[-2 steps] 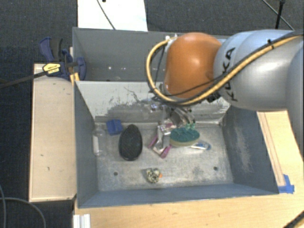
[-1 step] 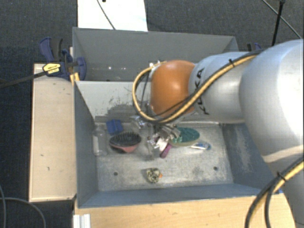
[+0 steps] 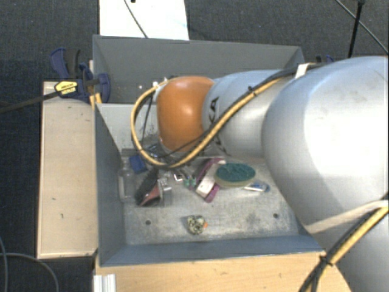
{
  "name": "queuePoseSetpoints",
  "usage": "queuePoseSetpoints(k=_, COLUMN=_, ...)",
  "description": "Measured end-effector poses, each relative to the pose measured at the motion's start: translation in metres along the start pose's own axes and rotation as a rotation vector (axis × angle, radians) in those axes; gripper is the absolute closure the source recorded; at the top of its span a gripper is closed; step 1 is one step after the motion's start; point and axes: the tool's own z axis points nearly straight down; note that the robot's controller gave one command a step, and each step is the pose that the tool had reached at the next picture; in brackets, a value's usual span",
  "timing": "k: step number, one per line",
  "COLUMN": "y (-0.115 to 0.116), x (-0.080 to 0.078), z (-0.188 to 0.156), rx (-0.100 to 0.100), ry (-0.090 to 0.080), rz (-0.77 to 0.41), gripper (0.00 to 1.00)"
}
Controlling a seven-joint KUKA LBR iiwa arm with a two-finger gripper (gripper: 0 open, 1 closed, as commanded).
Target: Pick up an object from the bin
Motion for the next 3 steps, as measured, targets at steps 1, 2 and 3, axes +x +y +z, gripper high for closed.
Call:
queuePoseSetpoints(k=1, y=-0.002, x=-0.002, z=-0.003, rx=0.0, ry=-0.003, rz=0.003, gripper=1.0)
queuePoseSetpoints(k=2, y=0.007, x=0.003, z=-0.052, rx=-0.012, ry=-0.002, rz=0.054, gripper=1.0)
queuePoseSetpoints(k=3, y=0.009, x=-0.001, z=-0.142, rx=-0.013, ry=-0.006, rz=0.091, gripper=1.0)
